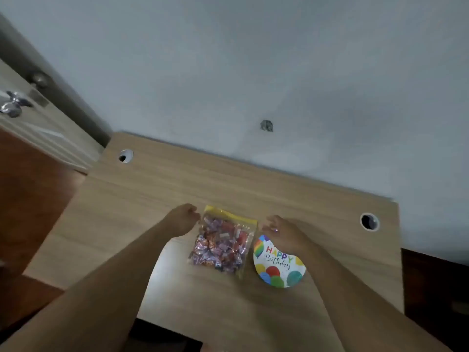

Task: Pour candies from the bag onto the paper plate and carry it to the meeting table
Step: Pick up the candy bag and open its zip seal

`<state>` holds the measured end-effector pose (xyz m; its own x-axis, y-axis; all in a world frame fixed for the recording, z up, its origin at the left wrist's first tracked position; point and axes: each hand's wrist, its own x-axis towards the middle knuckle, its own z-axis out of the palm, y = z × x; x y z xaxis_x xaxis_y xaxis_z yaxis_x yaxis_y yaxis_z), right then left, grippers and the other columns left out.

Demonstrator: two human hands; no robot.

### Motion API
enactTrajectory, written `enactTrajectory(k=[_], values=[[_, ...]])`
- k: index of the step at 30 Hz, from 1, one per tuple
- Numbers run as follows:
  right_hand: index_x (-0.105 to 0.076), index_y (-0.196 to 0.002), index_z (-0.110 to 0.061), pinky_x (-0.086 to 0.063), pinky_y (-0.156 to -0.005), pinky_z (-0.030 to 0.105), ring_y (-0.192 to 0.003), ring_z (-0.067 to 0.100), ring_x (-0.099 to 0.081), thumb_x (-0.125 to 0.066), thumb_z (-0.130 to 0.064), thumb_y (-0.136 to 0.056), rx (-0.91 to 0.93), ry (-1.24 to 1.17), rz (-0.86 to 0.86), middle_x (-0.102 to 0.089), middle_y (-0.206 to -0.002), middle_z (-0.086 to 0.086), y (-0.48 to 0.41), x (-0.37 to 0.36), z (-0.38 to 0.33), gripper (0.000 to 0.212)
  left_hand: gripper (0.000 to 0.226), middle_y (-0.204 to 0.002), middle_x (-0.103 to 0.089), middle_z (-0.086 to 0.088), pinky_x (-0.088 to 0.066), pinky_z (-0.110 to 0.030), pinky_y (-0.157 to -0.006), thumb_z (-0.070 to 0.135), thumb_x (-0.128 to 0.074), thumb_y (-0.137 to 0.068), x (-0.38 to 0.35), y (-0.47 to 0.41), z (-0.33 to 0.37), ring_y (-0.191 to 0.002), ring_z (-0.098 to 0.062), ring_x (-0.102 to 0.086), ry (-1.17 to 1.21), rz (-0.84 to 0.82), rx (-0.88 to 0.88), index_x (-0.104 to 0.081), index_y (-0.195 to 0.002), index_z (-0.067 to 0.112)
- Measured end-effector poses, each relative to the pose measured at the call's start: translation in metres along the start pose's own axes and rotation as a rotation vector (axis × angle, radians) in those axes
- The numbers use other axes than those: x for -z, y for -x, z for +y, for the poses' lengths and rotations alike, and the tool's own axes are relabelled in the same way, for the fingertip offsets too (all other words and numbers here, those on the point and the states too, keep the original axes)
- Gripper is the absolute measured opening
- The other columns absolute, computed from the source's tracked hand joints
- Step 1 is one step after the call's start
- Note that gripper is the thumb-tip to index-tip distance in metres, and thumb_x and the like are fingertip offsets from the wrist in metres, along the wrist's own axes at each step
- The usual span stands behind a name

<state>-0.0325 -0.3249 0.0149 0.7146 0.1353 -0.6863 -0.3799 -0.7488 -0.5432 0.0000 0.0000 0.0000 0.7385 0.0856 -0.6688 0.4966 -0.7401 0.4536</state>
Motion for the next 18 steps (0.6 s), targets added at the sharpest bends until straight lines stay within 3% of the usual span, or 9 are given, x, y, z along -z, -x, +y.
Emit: enactTrajectory(k=[3, 6, 8, 10, 11, 13, 14, 16, 18], values=[[-0.055, -0.148, -0.016, -0.06, -0.093, 0.048, -0.122, 0.032, -0.072, -0.053, -0.045, -0.108, -0.064, -0.083, -0.08, -0.069, -0.138, 0.01, -0.007, -0.03, 0.005, 0.049, 0.052, -0.134, -0.067, -0.025, -0.055, -0.039, -0.078, 0.023, -0.062, -0.105, -0.024, 0.001, -0.021, -0.103, -0.039, -0.068, 0.225, -0.085, 0.169, -0.052, -0.152, 0.005], [-0.06, -0.138, -0.016, -0.062, -0.087, 0.047, -0.109, 0.034, -0.078, -0.054, -0.04, -0.108, -0.09, -0.17, -0.131, -0.073, -0.116, 0.008, -0.007, -0.058, 0.009, 0.039, 0.056, -0.12, -0.067, -0.029, -0.052, -0.044, -0.081, 0.025, -0.069, -0.093, -0.049, 0.004, -0.04, -0.096, -0.037, -0.065, 0.467, -0.12, 0.26, -0.057, -0.14, -0.003], [-0.06, -0.139, -0.019, -0.06, -0.099, 0.049, -0.115, 0.032, -0.076, -0.056, -0.055, -0.098, -0.089, -0.195, -0.119, -0.072, -0.127, 0.007, -0.006, -0.072, 0.011, 0.055, 0.047, -0.107, -0.072, -0.021, -0.061, -0.04, -0.079, 0.031, -0.068, -0.096, -0.06, 0.003, -0.044, -0.089, -0.038, -0.071, 0.509, -0.072, 0.261, -0.064, -0.13, -0.002], [-0.058, -0.146, -0.026, -0.059, -0.107, 0.054, -0.124, 0.03, -0.073, -0.057, -0.074, -0.081, -0.104, -0.278, -0.119, -0.07, -0.137, 0.002, -0.008, -0.085, 0.017, 0.081, 0.046, -0.1, -0.074, -0.014, -0.062, -0.03, -0.069, 0.032, -0.072, -0.101, -0.071, 0.003, -0.048, -0.08, -0.027, -0.071, 0.606, -0.025, 0.255, -0.064, -0.135, 0.002], [-0.056, -0.148, -0.03, -0.059, -0.107, 0.055, -0.124, 0.029, -0.073, -0.057, -0.079, -0.078, -0.105, -0.3, -0.118, -0.07, -0.137, 0.0, -0.011, -0.091, 0.022, 0.085, 0.05, -0.102, -0.076, -0.013, -0.062, -0.031, -0.072, 0.036, -0.077, -0.098, -0.075, 0.004, -0.049, -0.082, -0.026, -0.072, 0.644, -0.019, 0.257, -0.064, -0.137, 0.009], [-0.052, -0.153, -0.034, -0.059, -0.107, 0.053, -0.123, 0.025, -0.073, -0.058, -0.079, -0.082, -0.101, -0.296, -0.125, -0.069, -0.139, -0.004, -0.01, -0.095, 0.024, 0.084, 0.045, -0.108, -0.081, -0.012, -0.062, -0.042, -0.084, 0.042, -0.082, -0.092, -0.078, 0.01, -0.05, -0.094, -0.028, -0.077, 0.669, -0.039, 0.248, -0.066, -0.13, 0.023], [-0.05, -0.155, -0.033, -0.059, -0.108, 0.052, -0.125, 0.024, -0.072, -0.058, -0.077, -0.084, -0.097, -0.292, -0.133, -0.067, -0.142, -0.005, -0.006, -0.094, 0.021, 0.084, 0.037, -0.106, -0.082, -0.013, -0.06, -0.044, -0.084, 0.041, -0.082, -0.092, -0.08, 0.014, -0.051, -0.094, -0.029, -0.076, 0.684, -0.047, 0.237, -0.069, -0.122, 0.025], [-0.048, -0.157, -0.034, -0.058, -0.11, 0.051, -0.128, 0.023, -0.07, -0.057, -0.076, -0.086, -0.091, -0.271, -0.138, -0.064, -0.146, -0.006, -0.001, -0.09, 0.017, 0.084, 0.023, -0.106, -0.082, -0.017, -0.056, -0.038, -0.076, 0.039, -0.082, -0.093, -0.081, 0.023, -0.045, -0.088, -0.027, -0.073, 0.694, -0.029, 0.197, -0.074, -0.108, 0.023], [-0.053, -0.153, -0.032, -0.057, -0.11, 0.051, -0.126, 0.022, -0.07, -0.057, -0.069, -0.093, -0.064, -0.236, -0.124, -0.066, -0.141, -0.004, 0.004, -0.086, 0.013, 0.07, 0.014, -0.1, -0.082, -0.016, -0.057, -0.029, -0.065, 0.028, -0.077, -0.098, -0.083, 0.032, -0.037, -0.083, -0.025, -0.073, 0.71, 0.004, 0.158, -0.072, -0.1, 0.015]])
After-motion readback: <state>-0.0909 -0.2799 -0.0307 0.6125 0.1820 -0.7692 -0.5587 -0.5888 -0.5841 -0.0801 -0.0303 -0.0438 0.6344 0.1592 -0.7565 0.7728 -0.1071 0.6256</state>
